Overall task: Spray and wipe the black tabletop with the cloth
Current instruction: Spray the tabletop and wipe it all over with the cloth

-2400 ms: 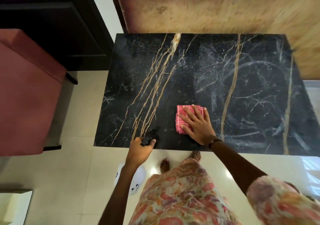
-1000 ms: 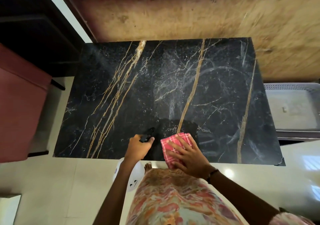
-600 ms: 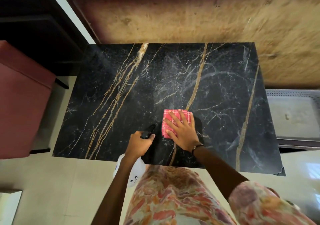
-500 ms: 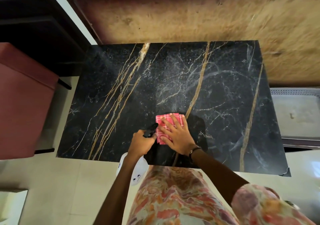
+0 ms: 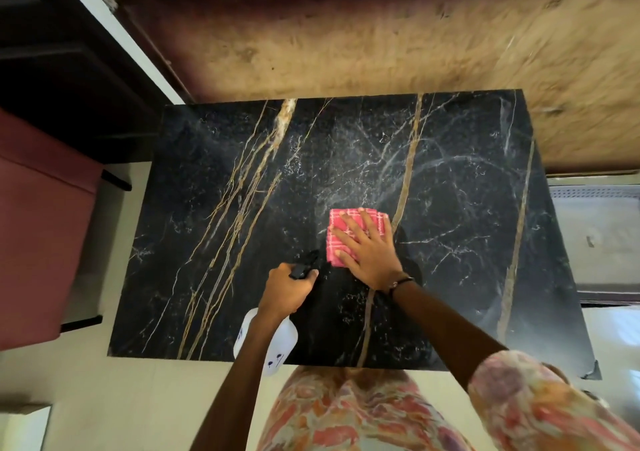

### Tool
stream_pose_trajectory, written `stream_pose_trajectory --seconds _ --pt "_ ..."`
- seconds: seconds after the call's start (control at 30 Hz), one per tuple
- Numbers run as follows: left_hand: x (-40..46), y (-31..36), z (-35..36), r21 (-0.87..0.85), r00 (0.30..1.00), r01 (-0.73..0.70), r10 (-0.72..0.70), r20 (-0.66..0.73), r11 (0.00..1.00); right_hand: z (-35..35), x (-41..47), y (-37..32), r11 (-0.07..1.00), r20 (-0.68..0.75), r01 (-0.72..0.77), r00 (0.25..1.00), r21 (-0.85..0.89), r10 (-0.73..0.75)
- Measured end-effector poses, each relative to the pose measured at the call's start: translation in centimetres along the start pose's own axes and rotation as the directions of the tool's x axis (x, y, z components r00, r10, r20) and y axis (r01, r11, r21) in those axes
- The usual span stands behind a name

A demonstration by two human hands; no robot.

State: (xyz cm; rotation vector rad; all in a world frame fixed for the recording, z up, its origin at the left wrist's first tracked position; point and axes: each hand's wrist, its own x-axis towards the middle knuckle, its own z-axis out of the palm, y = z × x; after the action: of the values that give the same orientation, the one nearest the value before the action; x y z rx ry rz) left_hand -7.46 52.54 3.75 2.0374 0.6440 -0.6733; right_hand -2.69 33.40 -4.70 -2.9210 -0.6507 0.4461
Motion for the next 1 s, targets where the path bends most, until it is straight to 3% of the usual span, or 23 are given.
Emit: stream_pose_trajectory --seconds 0.13,0.27,0.43,0.6,0.67,0.73,0.87,1.0 --pt "1.2 0.6 -0.4 0.008 1.0 0.003 -0.003 0.003 1.0 0.8 0.5 -3.8 0.98 -0.004 0.201 0.98 -0.01 -0.201" --pt "2.6 0.9 -0.8 -0.006 1.0 0.022 -0.022 -0.003 1.0 1.9 -3.3 0.0 0.934 -0.003 0.352 0.936 -0.065 -0.353" --pt "4.4 1.3 -1.1 0.005 0.999 0.044 -0.044 -0.002 0.999 -0.2 -1.7 7.0 0.978 -0.026 0.19 0.981 -0.086 -0.193" --pt "5.7 2.9 -1.6 -0.005 1.0 0.011 -0.011 -0.015 1.0 -2.0 5.7 3.9 0.999 -0.048 -0.036 0.998 -0.012 0.036" --pt "6.3 3.9 -1.9 0.014 1.0 -0.006 0.006 -0.015 1.0 -1.9 7.3 1.3 1.0 -0.052 -0.014 0.999 0.004 0.014" --pt "7.0 4.9 -2.1 0.034 1.0 -0.014 0.014 -0.014 0.999 -1.5 7.0 -0.1 0.995 -0.038 0.099 0.994 -0.011 -0.099" --pt "8.5 6.5 -2.4 0.04 1.0 -0.026 0.026 -0.007 0.999 -0.3 3.6 3.1 0.956 -0.045 0.284 0.957 -0.078 -0.288" --pt "10.1 7.4 -2.6 0.027 1.0 -0.002 0.002 -0.006 1.0 -1.6 3.2 8.6 0.985 -0.094 0.154 0.982 -0.077 -0.161"
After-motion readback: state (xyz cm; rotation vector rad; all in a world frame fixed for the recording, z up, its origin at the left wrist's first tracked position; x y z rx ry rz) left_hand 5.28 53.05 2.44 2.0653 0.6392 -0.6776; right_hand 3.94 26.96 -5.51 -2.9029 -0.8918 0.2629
